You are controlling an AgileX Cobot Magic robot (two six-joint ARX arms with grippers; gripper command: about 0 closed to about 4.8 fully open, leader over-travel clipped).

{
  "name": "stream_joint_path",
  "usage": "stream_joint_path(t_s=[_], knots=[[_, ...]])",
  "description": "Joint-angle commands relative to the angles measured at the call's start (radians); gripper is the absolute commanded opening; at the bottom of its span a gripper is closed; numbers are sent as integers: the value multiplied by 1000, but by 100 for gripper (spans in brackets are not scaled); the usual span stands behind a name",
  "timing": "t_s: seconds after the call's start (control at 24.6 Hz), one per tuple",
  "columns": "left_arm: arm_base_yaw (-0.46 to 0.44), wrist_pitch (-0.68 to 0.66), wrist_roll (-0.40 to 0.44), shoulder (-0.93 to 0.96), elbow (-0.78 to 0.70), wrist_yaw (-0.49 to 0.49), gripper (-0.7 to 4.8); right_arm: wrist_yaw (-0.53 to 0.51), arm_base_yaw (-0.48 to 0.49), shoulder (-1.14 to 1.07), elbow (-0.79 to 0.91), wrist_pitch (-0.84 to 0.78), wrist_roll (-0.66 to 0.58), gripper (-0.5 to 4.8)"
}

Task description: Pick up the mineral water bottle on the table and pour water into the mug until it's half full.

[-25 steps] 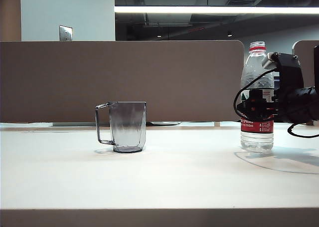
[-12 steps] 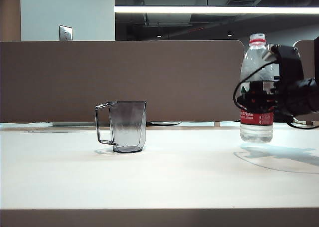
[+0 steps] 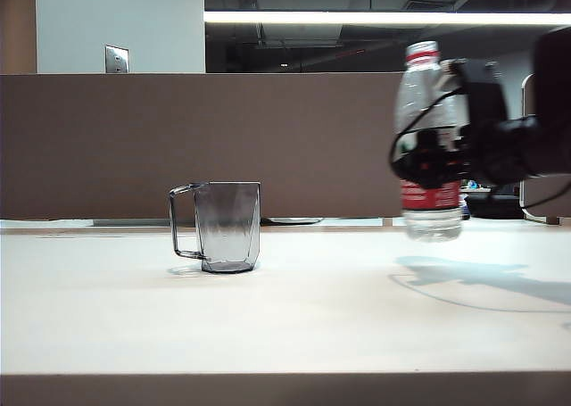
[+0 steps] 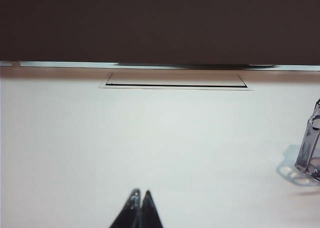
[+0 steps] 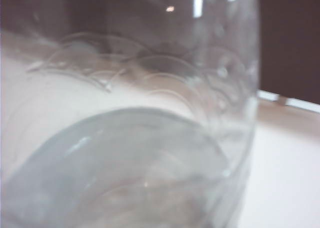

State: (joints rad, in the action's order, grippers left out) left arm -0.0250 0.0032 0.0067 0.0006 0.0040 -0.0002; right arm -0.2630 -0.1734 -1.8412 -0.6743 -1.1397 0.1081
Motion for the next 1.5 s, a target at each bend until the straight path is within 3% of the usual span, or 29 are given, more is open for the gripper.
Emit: stream_joint_path(t_s=[0.04,0.41,0.57,0.73,1.18,1.5], knots=[[0,10,0,0,3,4,-5,2,-51,14,-81,55,43,304],[-1,10,0,0,3,4,-5,119,-169,14,-259,338,284,304],[-1,10,0,0,3,4,-5,246,-216,21,-277,359,426,304],[-1,10,0,0,3,4,-5,292,-235,38,-277,389,540,305],[-1,10,0,0,3,4,-5,323,-278,49,-278,395,802,305],[-1,10,0,0,3,4,-5,362,-295,49,-278,373,917,305]])
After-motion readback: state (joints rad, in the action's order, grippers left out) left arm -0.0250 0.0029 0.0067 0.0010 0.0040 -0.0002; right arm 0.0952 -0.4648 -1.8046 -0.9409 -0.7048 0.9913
